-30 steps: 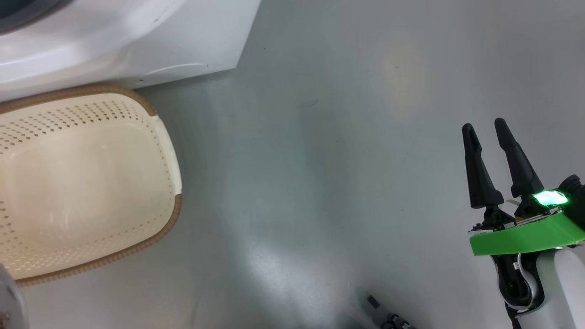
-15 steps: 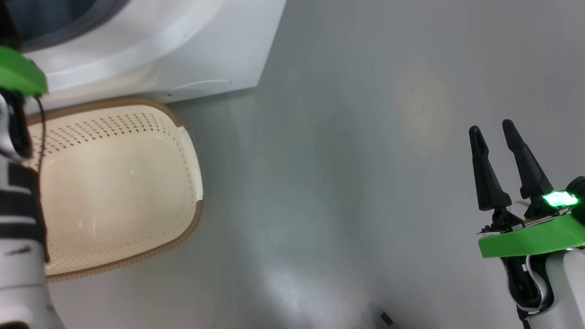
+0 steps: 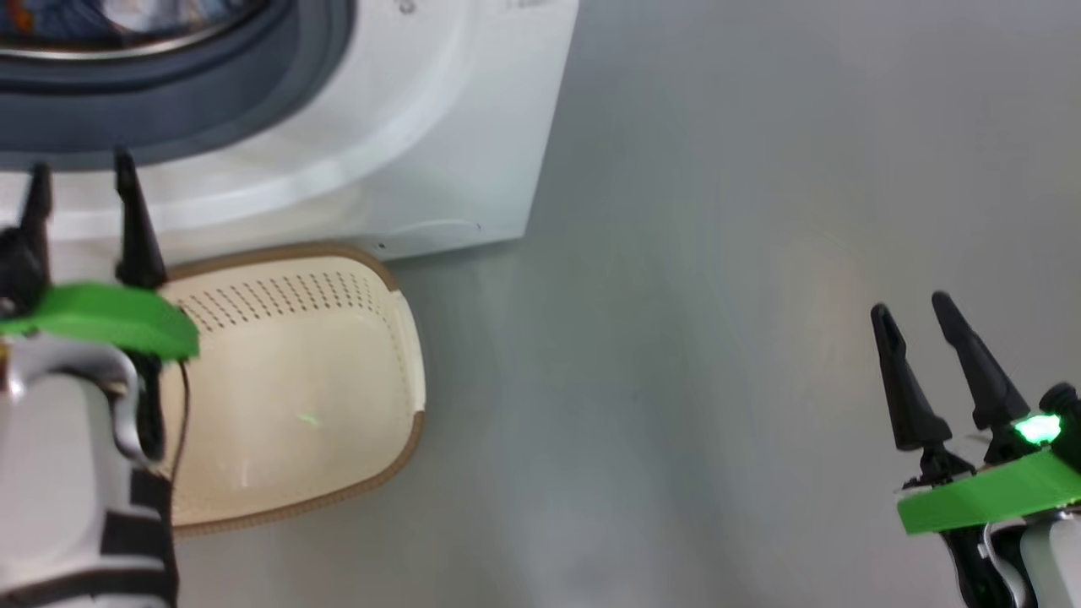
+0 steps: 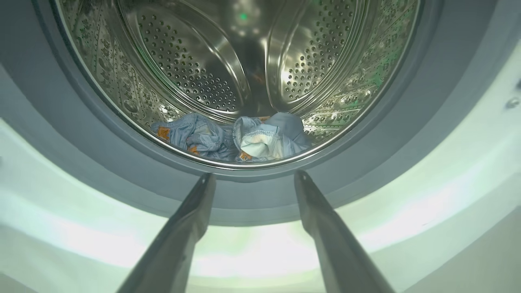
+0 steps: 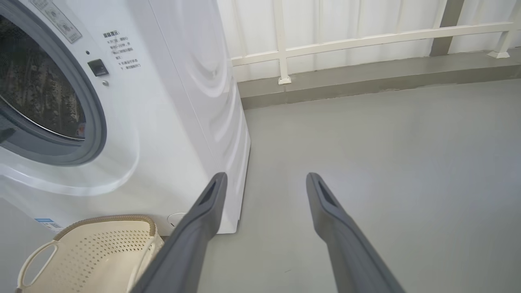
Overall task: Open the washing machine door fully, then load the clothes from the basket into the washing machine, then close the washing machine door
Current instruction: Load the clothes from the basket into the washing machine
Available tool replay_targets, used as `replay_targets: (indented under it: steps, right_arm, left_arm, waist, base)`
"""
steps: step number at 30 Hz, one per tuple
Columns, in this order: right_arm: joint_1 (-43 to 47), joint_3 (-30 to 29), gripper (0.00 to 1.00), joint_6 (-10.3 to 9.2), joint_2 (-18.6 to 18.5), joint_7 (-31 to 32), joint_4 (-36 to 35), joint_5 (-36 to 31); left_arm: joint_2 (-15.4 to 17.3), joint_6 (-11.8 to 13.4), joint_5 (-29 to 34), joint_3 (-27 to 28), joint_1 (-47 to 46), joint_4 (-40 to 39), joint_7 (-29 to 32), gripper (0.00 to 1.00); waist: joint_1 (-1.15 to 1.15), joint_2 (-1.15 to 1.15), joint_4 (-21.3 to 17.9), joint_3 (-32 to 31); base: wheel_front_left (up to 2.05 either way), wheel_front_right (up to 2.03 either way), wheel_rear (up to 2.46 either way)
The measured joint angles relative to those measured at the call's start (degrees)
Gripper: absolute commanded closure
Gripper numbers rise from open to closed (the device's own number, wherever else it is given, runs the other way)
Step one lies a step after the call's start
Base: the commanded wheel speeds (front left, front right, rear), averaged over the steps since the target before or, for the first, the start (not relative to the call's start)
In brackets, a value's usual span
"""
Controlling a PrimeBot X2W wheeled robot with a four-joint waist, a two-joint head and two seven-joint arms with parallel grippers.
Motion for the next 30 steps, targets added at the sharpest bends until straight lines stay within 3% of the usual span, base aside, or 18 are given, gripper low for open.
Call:
replay_targets:
  steps: [14, 30]
  right_arm:
    - [6.9, -0.2, 0.0, 0.0, -1.2, 0.0, 1.4, -1.0]
    - [10.5, -1.7, 0.0, 0.0, -1.1, 0.0, 2.0, -1.5]
  left_arm:
    - [-1.8, -1.8, 1.0, -0.3, 19.0, -6.8, 0.0, 0.0]
    - [-2.8, -2.6, 0.2, -0.3, 32.7, -13.3, 0.1, 0.0]
  waist:
    - [0.0, 0.0, 2.8, -10.8]
    - [0.0, 0.0, 4.2, -17.4]
  base:
    - [0.0, 0.0, 0.0]
    - [0.0, 0.0, 0.0]
